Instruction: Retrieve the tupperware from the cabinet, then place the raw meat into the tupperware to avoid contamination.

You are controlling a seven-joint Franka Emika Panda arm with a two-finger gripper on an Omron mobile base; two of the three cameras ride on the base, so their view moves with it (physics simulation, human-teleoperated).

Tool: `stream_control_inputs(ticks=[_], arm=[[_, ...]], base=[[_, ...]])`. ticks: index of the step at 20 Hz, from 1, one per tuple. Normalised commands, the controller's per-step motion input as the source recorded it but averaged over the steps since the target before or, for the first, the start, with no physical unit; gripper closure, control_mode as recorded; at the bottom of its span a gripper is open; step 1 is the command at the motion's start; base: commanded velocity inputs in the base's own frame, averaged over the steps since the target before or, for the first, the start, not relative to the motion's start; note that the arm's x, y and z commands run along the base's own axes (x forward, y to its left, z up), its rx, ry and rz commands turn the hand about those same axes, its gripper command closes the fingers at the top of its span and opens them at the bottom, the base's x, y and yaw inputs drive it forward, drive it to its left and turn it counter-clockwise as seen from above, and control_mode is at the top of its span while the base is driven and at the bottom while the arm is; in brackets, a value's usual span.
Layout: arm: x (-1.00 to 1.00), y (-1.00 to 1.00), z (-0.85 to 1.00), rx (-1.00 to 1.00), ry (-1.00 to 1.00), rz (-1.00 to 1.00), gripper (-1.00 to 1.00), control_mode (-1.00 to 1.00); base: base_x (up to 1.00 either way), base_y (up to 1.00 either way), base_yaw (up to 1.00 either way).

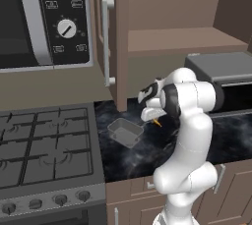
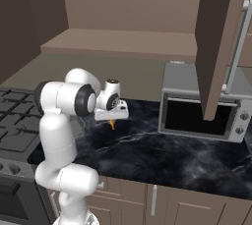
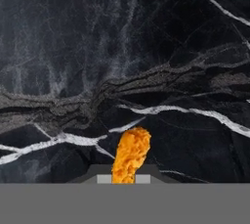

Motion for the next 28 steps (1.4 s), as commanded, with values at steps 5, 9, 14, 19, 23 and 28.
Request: stream_control_inputs(ticks=[5, 9, 14, 19, 23, 28], arm=[[-0.15, 0.08, 0.23, 0.00, -0.03, -0.01, 1.00, -1.00], [-0.21, 0.06, 0.22, 0.00, -0.03, -0.02, 1.00, -1.00], [-0.28, 0.11, 0.25, 0.00, -0.02, -0.02, 1.00, -1.00], [-0.24, 0.15, 0.40, 0.00, -0.03, -0.04, 1.00, -1.00], [-0.23, 0.15, 0.43, 0.00, -0.02, -0.05, 1.00, -1.00], [-0.28, 0.23, 0.36, 0.00, -0.02, -0.03, 1.00, -1.00]], base=[[0.00, 0.00, 0.00], [0.00, 0.00, 0.00], [0.00, 0.00, 0.00], [0.00, 0.00, 0.00], [0.00, 0.00, 0.00], [0.00, 0.00, 0.00]])
